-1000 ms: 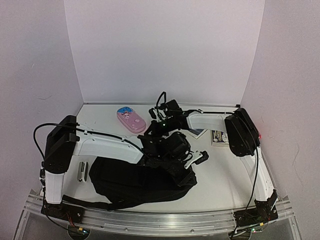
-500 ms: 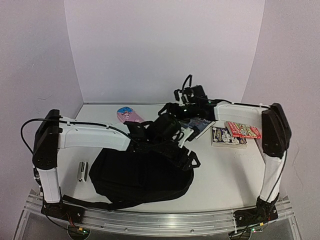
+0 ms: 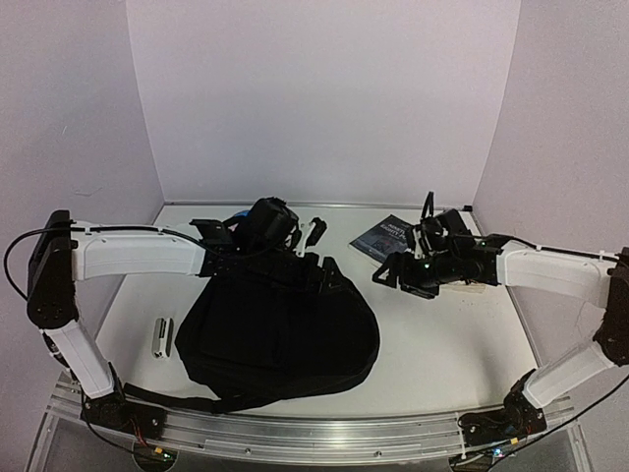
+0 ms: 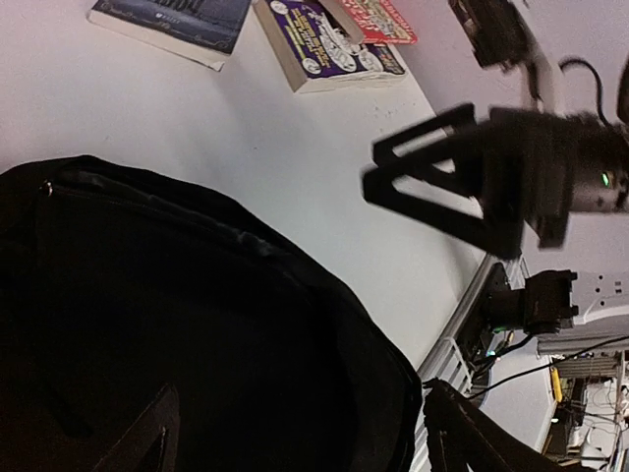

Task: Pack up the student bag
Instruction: Adjust the student bag at the center of the board.

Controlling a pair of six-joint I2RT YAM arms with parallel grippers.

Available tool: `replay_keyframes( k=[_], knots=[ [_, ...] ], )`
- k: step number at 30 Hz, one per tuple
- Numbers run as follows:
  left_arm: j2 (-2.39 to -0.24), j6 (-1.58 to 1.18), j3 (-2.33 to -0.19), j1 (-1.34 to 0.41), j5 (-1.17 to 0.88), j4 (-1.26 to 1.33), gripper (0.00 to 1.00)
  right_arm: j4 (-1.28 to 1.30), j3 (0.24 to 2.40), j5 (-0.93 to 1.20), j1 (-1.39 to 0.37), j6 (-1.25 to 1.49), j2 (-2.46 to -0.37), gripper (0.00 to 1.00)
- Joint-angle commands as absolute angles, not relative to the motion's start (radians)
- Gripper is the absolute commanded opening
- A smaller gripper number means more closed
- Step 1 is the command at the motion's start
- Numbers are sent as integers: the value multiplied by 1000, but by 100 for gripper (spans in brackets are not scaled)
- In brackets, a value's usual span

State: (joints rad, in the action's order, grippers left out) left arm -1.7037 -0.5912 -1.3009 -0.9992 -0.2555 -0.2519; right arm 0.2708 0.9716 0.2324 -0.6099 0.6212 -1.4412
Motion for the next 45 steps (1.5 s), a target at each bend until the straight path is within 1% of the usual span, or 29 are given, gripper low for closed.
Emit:
replay_keyframes(
  k=[1, 5, 8, 10, 15, 18, 21, 22, 25, 27, 33, 36, 39, 43, 45],
  knots=[
    [-1752, -703, -1298, -979, -294, -226, 86, 298, 900, 239, -688, 710, -1326, 79],
    [-1798, -728, -1315, -977, -324, -205, 86, 298, 885, 210, -756, 747, -1323, 79],
    [-1818, -739, -1318, -977, -331, -202, 85, 298, 885, 184, -792, 760, -1356, 74],
    [-1823, -741, -1316, -977, -325, -203, 85, 298, 887, 166, -807, 765, -1382, 68],
    [-1854, -739, -1337, -977, -314, -213, 86, 302, 899, 131, -827, 773, -1441, 46],
    [-1885, -743, -1357, -977, -313, -205, 85, 304, 901, 98, -831, 788, -1451, 31],
    [-1911, -738, -1369, -977, -314, -178, 84, 304, 889, 62, -832, 814, -1436, 12],
    [-1917, -739, -1372, -977, -313, -169, 84, 304, 884, 53, -832, 820, -1429, 9],
    [-1944, -729, -1404, -977, -310, -164, 84, 304, 875, 45, -833, 828, -1417, 1],
    [-1965, -723, -1428, -977, -310, -165, 85, 304, 872, 44, -831, 828, -1413, 0],
    [-2017, -727, -1467, -977, -280, -134, 87, 303, 865, 44, -832, 830, -1403, 0],
    [-2052, -730, -1501, -977, -266, -154, 85, 302, 866, 44, -832, 829, -1392, 0],
    [-2074, -738, -1511, -977, -269, -147, 79, 302, 868, 43, -833, 824, -1379, 0],
    [-2102, -742, -1535, -977, -256, -148, 66, 300, 863, 41, -832, 822, -1365, 0],
    [-2118, -745, -1555, -977, -239, -165, 58, 301, 861, 41, -832, 821, -1359, 0]
  ],
)
